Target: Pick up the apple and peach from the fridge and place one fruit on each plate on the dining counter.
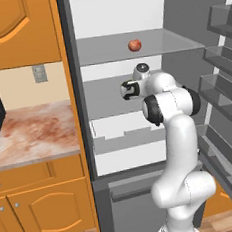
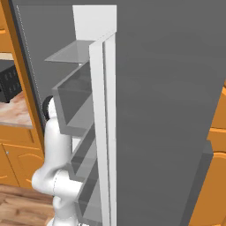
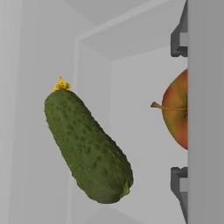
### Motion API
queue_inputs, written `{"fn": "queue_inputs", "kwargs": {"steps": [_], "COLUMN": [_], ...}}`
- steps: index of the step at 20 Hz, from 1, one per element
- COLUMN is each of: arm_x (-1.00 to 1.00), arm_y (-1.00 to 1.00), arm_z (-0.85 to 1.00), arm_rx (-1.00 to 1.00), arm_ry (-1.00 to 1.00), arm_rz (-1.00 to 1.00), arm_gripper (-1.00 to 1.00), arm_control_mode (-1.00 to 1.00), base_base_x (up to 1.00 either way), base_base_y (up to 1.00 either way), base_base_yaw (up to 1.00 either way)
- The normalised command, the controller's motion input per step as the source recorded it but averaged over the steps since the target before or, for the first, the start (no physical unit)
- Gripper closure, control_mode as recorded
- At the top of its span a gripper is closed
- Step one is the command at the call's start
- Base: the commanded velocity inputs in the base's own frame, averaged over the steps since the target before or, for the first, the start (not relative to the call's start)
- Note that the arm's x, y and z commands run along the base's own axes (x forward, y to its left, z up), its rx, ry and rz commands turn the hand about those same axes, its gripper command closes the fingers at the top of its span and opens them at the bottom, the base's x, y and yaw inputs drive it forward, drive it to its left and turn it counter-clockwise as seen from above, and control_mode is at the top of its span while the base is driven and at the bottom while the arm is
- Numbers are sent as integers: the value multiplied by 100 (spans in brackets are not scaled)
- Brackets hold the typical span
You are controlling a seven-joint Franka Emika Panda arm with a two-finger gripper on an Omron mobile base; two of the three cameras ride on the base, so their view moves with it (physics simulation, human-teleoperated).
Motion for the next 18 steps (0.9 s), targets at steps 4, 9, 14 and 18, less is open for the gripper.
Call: {"fn": "queue_inputs", "kwargs": {"steps": [4, 9, 14, 18], "arm_x": [0, -12, -19, -17], "arm_y": [0, 0, 0, 0], "arm_z": [-35, -47, -46, -48], "arm_rx": [0, 0, 0, 0], "arm_ry": [1, 3, 0, 2], "arm_rz": [0, 0, 0, 0], "arm_gripper": [-100, -100, -100, -100], "arm_control_mode": [-100, -100, -100, -100], "base_base_x": [0, 0, 0, 0], "base_base_y": [0, 0, 0, 0], "base_base_yaw": [0, 0, 0, 0]}}
